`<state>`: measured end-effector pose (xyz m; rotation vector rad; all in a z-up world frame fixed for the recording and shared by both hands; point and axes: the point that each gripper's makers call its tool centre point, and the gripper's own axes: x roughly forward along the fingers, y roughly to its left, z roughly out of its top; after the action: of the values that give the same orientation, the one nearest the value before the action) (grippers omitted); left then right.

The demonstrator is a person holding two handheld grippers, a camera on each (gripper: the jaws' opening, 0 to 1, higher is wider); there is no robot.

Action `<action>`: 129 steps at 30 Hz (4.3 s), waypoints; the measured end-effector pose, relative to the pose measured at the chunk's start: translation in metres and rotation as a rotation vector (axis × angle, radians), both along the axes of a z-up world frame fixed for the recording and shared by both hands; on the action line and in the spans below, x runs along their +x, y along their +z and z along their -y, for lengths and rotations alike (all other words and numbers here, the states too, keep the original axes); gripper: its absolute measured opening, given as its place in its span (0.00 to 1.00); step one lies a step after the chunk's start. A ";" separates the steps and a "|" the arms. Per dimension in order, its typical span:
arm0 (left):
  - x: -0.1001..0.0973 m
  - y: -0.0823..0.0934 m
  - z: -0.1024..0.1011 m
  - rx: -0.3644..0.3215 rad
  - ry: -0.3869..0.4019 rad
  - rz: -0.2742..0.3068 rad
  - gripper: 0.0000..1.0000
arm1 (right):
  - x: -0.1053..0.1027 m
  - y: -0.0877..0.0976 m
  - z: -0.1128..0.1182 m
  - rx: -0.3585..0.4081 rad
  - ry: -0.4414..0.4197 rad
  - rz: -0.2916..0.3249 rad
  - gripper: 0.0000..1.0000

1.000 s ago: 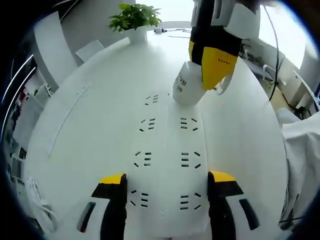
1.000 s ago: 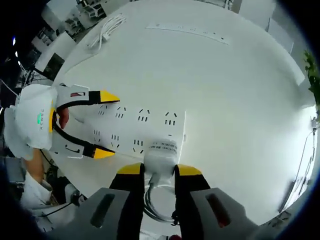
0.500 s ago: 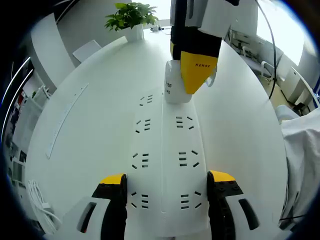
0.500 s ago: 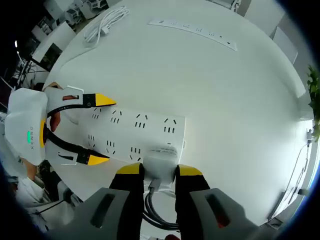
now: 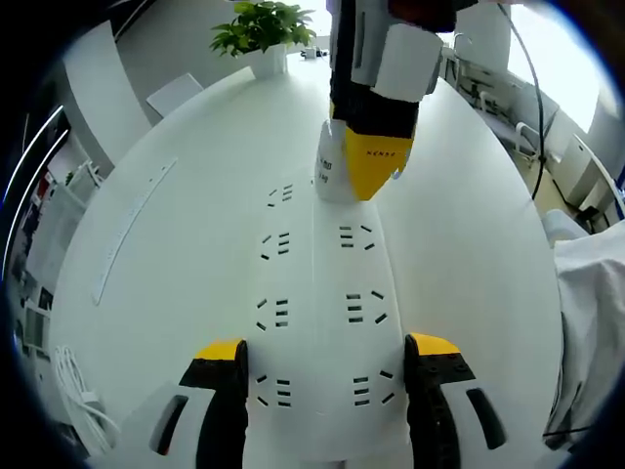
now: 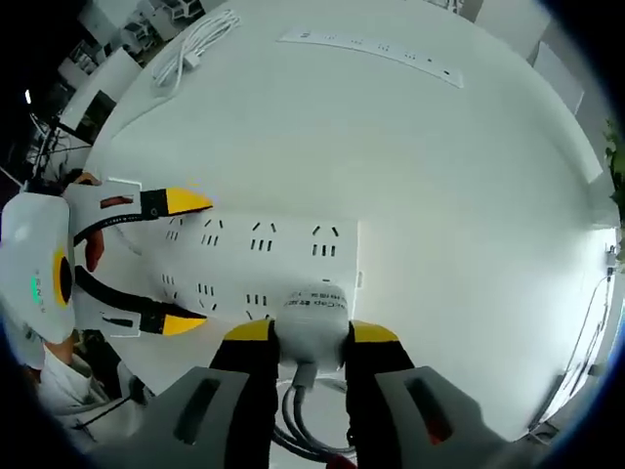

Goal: Straighten the power strip on the desk, plug the charger into it

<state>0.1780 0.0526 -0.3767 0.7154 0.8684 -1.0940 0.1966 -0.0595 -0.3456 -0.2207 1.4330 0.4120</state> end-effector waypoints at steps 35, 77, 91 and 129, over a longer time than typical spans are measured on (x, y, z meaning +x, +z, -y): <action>0.002 -0.002 0.003 -0.025 0.042 -0.015 0.67 | 0.007 0.065 -0.012 -0.002 0.988 0.506 0.39; -0.008 -0.006 0.012 -0.045 -0.099 -0.087 0.71 | -0.044 0.026 -0.008 -0.038 0.864 0.278 0.39; -0.014 -0.006 0.015 -0.039 -0.161 -0.092 0.72 | -0.071 0.025 -0.008 -0.013 0.821 0.264 0.42; -0.017 -0.006 0.018 -0.046 -0.200 -0.091 0.74 | -0.079 0.038 -0.010 0.083 0.798 0.318 0.52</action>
<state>0.1606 0.0341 -0.3822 0.7297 0.8595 -1.3291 0.1179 -0.0497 -0.3077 -0.7637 0.9652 1.0329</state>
